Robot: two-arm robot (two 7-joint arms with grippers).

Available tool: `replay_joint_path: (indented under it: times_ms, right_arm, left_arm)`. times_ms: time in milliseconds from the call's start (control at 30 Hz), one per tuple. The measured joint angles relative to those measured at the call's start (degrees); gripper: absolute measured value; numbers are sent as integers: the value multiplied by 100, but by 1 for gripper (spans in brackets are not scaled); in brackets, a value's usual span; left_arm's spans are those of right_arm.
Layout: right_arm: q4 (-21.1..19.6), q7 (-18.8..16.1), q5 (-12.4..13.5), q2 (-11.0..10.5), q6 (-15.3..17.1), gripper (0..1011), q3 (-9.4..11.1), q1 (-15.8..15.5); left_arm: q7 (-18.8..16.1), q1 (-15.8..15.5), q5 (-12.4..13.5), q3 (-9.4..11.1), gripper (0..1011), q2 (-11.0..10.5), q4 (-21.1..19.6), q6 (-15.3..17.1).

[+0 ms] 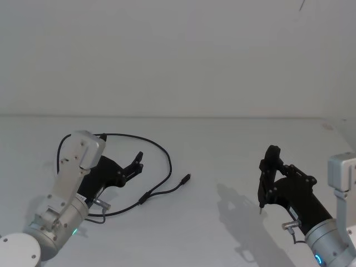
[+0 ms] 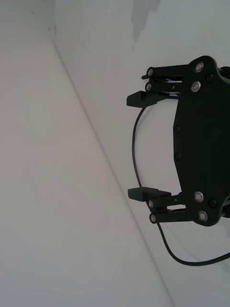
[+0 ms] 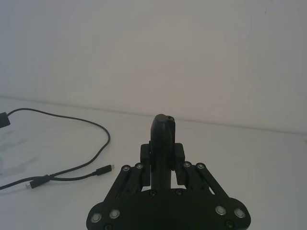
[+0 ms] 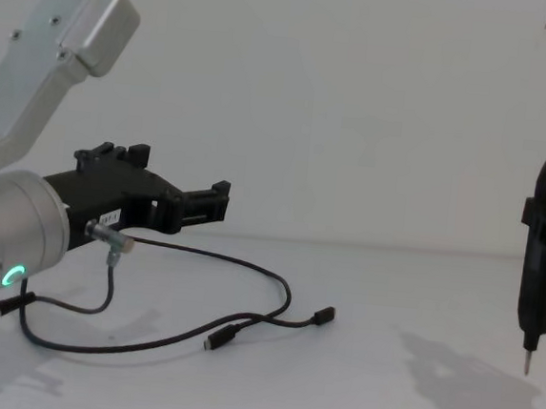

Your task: Pick up the data cable with the one hand.

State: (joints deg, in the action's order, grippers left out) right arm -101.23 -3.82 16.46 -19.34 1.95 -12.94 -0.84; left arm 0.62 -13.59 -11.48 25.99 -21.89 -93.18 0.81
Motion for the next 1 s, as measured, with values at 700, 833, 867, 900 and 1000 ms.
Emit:
replay_joint_path:
  times_ms: [700, 833, 867, 900, 1000]
  right_arm:
    - [1, 0, 1, 0, 0, 279, 0, 0]
    - [1, 0, 0, 0, 0, 279, 0, 0]
    - [1, 0, 1, 0, 0, 279, 0, 0]
    - [1, 0, 1, 0, 0, 279, 0, 1]
    - [1, 0, 1, 0, 0, 279, 0, 0]
  left_arm:
    - [245, -69, -89, 6, 1001, -6, 91, -79]
    - [515, -134, -223, 13, 1001, -22, 178, -142]
    - [565, -146, -249, 14, 1001, -26, 192, -150]
    - [634, -160, -282, 15, 1001, -31, 206, -159]
    - [848, -201, -394, 22, 1001, -51, 266, -181]
